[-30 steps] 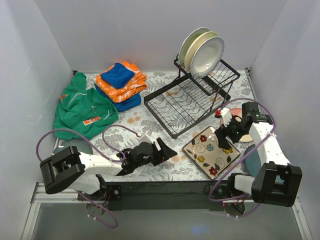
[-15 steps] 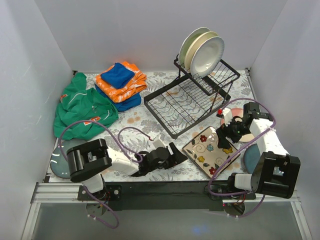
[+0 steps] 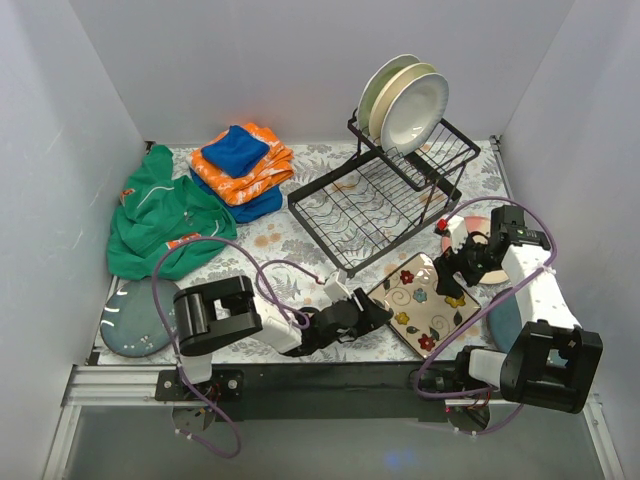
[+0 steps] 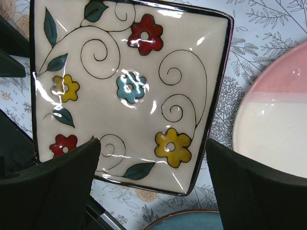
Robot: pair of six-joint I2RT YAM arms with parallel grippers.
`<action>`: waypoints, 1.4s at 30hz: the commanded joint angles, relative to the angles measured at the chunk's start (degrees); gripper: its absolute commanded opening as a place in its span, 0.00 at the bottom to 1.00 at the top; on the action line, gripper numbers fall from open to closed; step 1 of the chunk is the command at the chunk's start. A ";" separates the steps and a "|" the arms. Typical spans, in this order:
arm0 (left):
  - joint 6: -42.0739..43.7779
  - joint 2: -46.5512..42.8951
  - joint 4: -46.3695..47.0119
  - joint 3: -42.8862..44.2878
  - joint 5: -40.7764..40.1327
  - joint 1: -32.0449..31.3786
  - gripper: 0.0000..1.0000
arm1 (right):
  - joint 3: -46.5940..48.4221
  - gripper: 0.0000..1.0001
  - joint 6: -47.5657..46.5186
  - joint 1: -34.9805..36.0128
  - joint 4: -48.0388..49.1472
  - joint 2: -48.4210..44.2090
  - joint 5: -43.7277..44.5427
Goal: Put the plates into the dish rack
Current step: Grab a plate with the left arm
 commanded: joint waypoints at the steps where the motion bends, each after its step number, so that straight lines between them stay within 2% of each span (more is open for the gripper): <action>1: -37.84 7.71 -1.72 -3.53 -1.81 -0.34 0.47 | -0.54 0.95 -2.57 -0.36 -0.16 -2.41 -0.78; 11: -42.85 11.59 -3.03 -3.26 -1.90 -0.25 0.42 | -0.45 0.95 -3.45 -0.63 -0.42 -2.59 -1.13; 14: -44.25 12.65 -1.02 -4.48 -1.29 -0.16 0.33 | -0.45 0.95 -3.45 -0.63 -0.42 -2.41 -1.48; 17: -44.61 13.79 2.67 -6.50 -1.19 -0.16 0.17 | -0.36 0.95 -3.45 -0.63 -0.51 -2.32 -1.40; 18: -44.70 14.05 3.82 -7.12 -1.20 -0.07 0.08 | -0.36 0.95 -3.36 -0.63 -0.60 -2.41 -1.40; 20: -44.61 13.97 7.32 -8.61 -1.02 0.10 0.00 | -0.45 0.95 -3.54 -0.63 -0.68 -2.59 -1.48; 26: -41.10 11.16 19.71 -16.96 -1.54 0.10 0.00 | -0.62 0.95 -4.15 -0.63 -1.74 -2.85 -1.83; 30: -35.13 8.44 25.27 -20.66 -1.11 0.28 0.00 | -0.54 0.95 -4.24 -0.63 -2.27 -2.24 -2.54; 37: -28.45 2.29 25.46 -25.05 -2.33 0.19 0.00 | -0.10 0.95 -4.15 -0.36 -3.23 0.75 -5.26; 42: -21.08 -4.03 19.66 -24.18 -2.60 0.28 0.00 | 0.34 0.94 -3.36 1.39 -3.41 5.92 -7.98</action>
